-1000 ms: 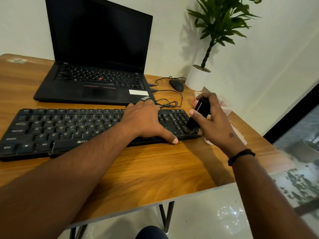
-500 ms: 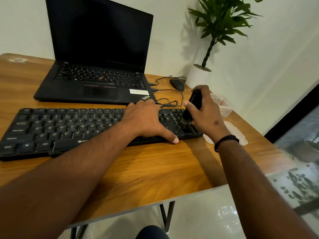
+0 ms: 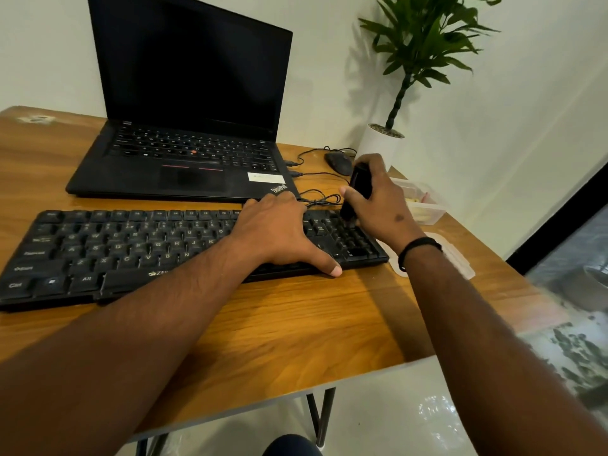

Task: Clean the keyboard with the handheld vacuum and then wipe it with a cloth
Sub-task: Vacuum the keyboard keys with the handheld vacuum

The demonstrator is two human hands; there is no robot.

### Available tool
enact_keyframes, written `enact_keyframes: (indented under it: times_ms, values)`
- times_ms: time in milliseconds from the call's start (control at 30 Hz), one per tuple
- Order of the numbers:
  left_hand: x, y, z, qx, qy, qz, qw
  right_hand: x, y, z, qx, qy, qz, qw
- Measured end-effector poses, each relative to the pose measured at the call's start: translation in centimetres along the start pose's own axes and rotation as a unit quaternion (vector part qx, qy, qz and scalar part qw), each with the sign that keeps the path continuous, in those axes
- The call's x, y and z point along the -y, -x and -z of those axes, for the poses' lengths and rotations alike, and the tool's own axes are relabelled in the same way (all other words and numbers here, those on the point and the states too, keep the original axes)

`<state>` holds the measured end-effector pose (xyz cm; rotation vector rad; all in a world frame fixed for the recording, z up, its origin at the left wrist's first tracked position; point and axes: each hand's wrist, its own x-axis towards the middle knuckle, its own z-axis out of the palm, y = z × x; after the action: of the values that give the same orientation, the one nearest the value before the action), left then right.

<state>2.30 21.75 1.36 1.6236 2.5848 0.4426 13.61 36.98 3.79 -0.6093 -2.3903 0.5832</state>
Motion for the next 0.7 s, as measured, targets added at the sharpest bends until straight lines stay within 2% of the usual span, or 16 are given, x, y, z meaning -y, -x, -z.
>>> enact_keyframes:
  times_ms: [67, 200, 300, 333, 433, 467, 567, 633, 700]
  values:
    - [0.0, 0.0, 0.0, 0.001, -0.002, 0.000, 1.000, 0.3, -0.1, -0.2, 0.053, -0.057, 0.005, 0.997]
    - [0.0, 0.0, 0.0, 0.002, 0.001, 0.002, 1.000, 0.0, -1.2, -0.2, -0.011, 0.057, -0.006, 0.998]
    - [-0.1, 0.0, 0.0, 0.002, 0.004, 0.003, 1.000, 0.7, -1.3, -0.4, 0.066, -0.043, 0.004, 0.997]
    - [0.0, 0.0, 0.0, 0.000, 0.007, 0.003, 1.000, 0.9, -1.4, -0.6, 0.067, -0.049, 0.003, 0.997]
    - [-0.1, 0.0, 0.0, -0.003, 0.008, 0.003, 1.000, 0.9, -1.8, -1.0, -0.011, 0.035, -0.014, 0.999]
    - [0.0, 0.0, 0.0, -0.004, 0.006, 0.002, 1.000, 1.0, -1.9, -1.2, -0.005, 0.028, -0.012, 1.000]
    - [0.0, 0.0, 0.0, -0.008, 0.009, -0.001, 1.000, 1.8, -1.4, -1.7, 0.075, -0.090, 0.006, 0.993]
    - [0.0, 0.0, 0.1, -0.005, 0.009, 0.002, 1.000, 1.5, -1.7, -1.6, 0.048, -0.070, -0.009, 0.996]
    - [-0.1, 0.0, 0.1, 0.000, 0.005, 0.006, 1.000, 0.9, -1.8, -1.3, -0.020, 0.031, -0.015, 0.999]
